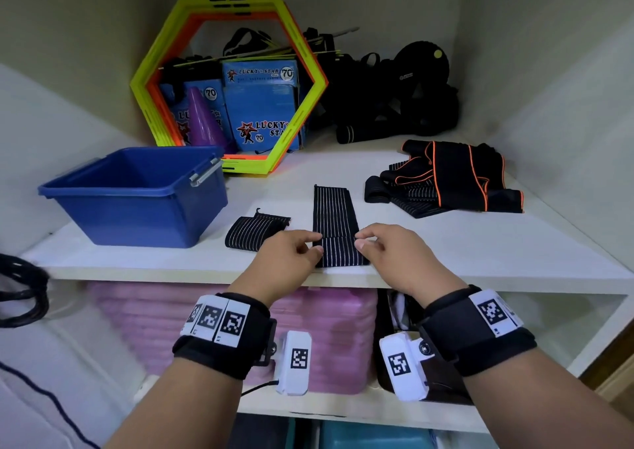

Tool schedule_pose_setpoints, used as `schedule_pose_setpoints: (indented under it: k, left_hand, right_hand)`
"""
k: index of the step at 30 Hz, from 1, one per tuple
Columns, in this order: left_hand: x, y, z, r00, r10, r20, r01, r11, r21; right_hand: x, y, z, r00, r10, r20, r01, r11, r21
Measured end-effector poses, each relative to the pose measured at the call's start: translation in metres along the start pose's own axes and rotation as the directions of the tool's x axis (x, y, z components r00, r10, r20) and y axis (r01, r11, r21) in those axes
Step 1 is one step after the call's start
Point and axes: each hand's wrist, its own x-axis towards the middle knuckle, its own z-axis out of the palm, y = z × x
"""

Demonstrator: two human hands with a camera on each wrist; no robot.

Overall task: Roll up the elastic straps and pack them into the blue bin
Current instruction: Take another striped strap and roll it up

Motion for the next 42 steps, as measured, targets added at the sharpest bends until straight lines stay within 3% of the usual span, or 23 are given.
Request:
schedule_pose_setpoints:
  k: [4, 7, 13, 25, 34, 38, 42]
  left_hand:
    - [0.005, -0.006, -0.006, 0.992, -0.008, 0.126, 0.010, 1.000, -0.011]
    - [0.007, -0.010, -0.006, 0.993, -0.011, 0.121, 0.014, 1.000, -0.023]
    - [0.001, -0.003, -0.009, 0.995, 0.033, 0.094, -0.037, 0.998, 0.043]
    - [0.000, 0.009, 0.003, 0.999, -0.038, -0.030, 0.040, 0.996, 0.079]
    - [-0.004, 0.008, 0.005, 0.979, -0.072, -0.192, 0.059, 0.996, -0.072]
    - [-0.004, 0.009, 0.006, 0.987, 0.034, -0.158, -0.028, 0.999, 0.040]
    - [-0.004, 0.013, 0.004, 0.997, 0.063, -0.046, -0.050, 0.971, 0.232]
  right_hand:
    - [0.000, 0.008, -0.009, 0.990, -0.017, 0.139, 0.013, 0.999, 0.030]
    - [0.006, 0.013, -0.012, 0.984, -0.001, 0.178, -0.013, 0.997, 0.077]
    - [0.005, 0.010, -0.012, 0.992, -0.062, 0.113, 0.053, 0.995, 0.085]
    - [0.002, 0.005, 0.002, 0.999, 0.026, -0.036, -0.031, 0.992, -0.122]
    - [-0.001, -0.005, 0.004, 0.992, 0.054, -0.114, -0.067, 0.991, -0.112]
    - [-0.001, -0.009, 0.009, 0.982, -0.076, -0.175, 0.050, 0.987, -0.150]
    - [0.002, -0.008, 0.005, 0.990, -0.106, -0.088, 0.088, 0.977, -0.195]
